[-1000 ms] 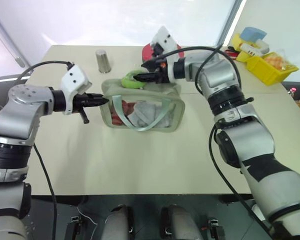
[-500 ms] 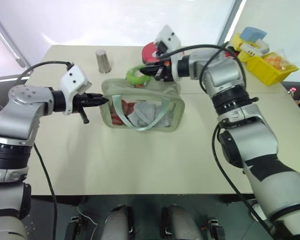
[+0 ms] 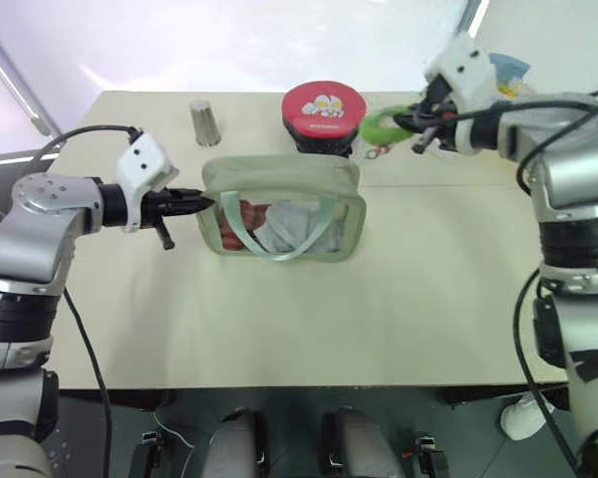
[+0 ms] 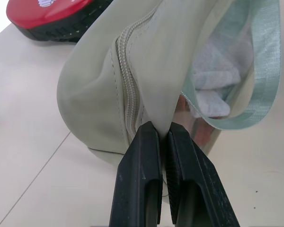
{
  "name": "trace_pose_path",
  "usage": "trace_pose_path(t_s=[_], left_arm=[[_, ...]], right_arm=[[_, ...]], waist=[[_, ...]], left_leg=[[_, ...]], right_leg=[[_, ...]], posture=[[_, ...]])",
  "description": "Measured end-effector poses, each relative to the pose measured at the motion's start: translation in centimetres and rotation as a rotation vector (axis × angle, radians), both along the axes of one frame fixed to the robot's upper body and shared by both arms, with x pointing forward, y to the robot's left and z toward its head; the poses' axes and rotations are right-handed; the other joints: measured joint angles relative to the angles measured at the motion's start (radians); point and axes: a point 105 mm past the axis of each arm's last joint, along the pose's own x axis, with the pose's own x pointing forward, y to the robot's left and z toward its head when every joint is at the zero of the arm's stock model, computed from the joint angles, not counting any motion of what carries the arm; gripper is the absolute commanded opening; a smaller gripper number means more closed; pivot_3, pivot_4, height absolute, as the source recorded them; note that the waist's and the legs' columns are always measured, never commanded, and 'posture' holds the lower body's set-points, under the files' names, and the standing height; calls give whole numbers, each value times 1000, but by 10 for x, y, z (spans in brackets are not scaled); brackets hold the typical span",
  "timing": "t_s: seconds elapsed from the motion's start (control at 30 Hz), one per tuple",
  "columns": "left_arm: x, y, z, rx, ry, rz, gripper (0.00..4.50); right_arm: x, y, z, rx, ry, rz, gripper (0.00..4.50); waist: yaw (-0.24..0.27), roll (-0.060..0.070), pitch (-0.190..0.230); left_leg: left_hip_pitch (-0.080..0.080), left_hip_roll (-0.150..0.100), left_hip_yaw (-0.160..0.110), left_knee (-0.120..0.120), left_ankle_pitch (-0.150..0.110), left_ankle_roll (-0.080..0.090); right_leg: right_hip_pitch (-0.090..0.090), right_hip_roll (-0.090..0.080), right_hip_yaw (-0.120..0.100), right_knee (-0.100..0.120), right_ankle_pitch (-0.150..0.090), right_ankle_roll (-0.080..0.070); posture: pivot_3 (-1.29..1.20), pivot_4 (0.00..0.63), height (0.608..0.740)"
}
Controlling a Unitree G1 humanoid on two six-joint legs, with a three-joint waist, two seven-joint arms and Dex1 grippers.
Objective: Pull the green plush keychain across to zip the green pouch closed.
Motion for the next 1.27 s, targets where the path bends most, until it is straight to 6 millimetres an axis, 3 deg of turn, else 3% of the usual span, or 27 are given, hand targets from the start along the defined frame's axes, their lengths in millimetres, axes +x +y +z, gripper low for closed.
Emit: trace_pose_path(t_s=[0.13, 0.27, 0.37, 0.43, 0.6, 0.7, 0.93, 1.03, 1.13, 1.27], left_arm=[[1, -3, 0, -1, 4, -11, 0], [3, -4, 0, -2, 7, -11, 0], [3, -4, 0, 1, 7, -15, 0], [3, -5, 0, 3, 9, -19, 0], [3, -4, 0, 5, 7, -15, 0], [4, -4, -1, -1, 3, -5, 1010], [0, 7, -2, -61, 65, 29, 4487], [-8, 22, 8, -93, 93, 61, 4487], [-16, 36, 26, -112, 81, 102, 4487], [-23, 47, 43, -127, 49, 128, 4487]], right_arm=[[-1, -20, -55, -42, 70, -104, 49], [-11, -5, -132, 63, 238, -116, 49], [-20, 15, -162, 139, 314, -94, 49], [-23, 22, -168, 155, 326, -86, 49], [-22, 17, -165, 137, 308, -86, 49], [-17, 8, -150, 127, 287, -69, 1012], [-29, -16, -75, 47, 237, 109, 4492], [-38, -18, -47, 45, 237, 192, 4492], [-53, 1, -18, 121, 243, 350, 4492], [-70, 23, -4, 176, 275, 481, 4492]], waist=[[2, 0, 0], [0, 0, -1], [0, 0, -1], [1, 0, -1], [0, -1, -1], [1, 0, -1], [-1, 0, 0], [-10, 0, 0], [-9, 0, 0], [0, 0, 0]], left_leg=[[0, 0, 0, 0, 0, 0], [1, 0, 0, 0, 0, 0], [1, 0, 0, 0, 0, 0], [1, 0, 0, 0, 0, 0], [1, 0, -1, 0, 0, 0], [1, 0, -1, 0, 0, 0], [0, 0, -1, -1, 0, 0], [0, 1, 0, -1, 0, 0], [1, 2, -1, -1, 0, 0], [1, 1, -1, -1, 0, 0]], right_leg=[[1, 0, 0, 0, 0, 0], [1, 1, 0, 0, 0, 0], [1, 1, 0, 0, 0, 0], [1, 1, 0, 0, 0, 0], [2, 2, 0, 0, 0, 0], [2, 2, 0, -1, 0, 0], [1, 2, 0, -2, 0, 0], [0, 3, 1, -2, 0, 0], [0, 4, 1, -2, 0, 0], [1, 2, 0, -2, 0, 0]], posture=[[0, 150, 740], [0, 150, 740], [0, 150, 740], [0, 150, 740], [0, 150, 740], [0, 150, 740], [0, 150, 740], [0, 150, 740], [0, 150, 740], [0, 150, 740]])
